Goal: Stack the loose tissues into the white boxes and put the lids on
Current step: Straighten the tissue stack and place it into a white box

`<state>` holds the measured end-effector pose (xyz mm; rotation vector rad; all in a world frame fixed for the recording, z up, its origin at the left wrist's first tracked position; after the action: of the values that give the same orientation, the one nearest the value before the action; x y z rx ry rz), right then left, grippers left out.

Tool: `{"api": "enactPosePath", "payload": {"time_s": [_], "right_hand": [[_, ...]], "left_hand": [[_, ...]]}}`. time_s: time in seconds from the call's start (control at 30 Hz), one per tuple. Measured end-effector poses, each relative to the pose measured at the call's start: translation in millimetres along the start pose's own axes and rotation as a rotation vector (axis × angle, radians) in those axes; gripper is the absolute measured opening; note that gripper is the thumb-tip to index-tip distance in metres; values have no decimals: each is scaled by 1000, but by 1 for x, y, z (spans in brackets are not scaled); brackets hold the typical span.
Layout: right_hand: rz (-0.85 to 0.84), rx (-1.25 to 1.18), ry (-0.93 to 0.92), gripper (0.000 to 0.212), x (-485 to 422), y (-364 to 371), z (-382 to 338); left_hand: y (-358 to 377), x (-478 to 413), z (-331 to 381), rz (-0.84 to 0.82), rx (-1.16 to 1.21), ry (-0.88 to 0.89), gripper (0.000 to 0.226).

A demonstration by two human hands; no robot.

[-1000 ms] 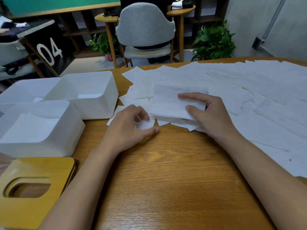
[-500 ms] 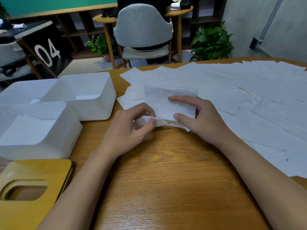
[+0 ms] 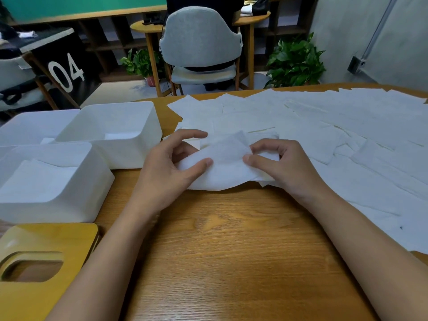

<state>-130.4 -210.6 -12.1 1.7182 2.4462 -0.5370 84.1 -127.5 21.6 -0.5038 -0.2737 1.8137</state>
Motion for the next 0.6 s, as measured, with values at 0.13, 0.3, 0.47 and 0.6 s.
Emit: {"api": "enactPosePath", "payload": {"time_s": [0.13, 0.3, 0.47, 0.6], "right_hand": [[-172, -42, 2, 25, 7, 22, -5], [-259, 14, -67, 52, 12, 38, -14], [-257, 40, -93, 68, 12, 38, -16], [-245, 28, -99, 73, 12, 37, -17]], "left_hand": [[3, 2, 0, -39, 60, -39, 42], [9, 3, -2, -64, 93, -59, 45], [10, 0, -4, -72, 48, -35, 46], [7, -1, -6, -4, -18, 5, 46]]}}
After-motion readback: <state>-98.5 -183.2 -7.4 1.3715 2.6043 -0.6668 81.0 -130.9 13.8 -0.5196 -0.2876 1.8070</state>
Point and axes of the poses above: each hand's wrist, its own x-axis away from the middle knuckle, its own y-axis out of the palm, z = x × y, the point moved 10 cm from there along -x, towards the middle knuckle, and after that the axes turned 7 degrees about -y, right-handed, at the moved point
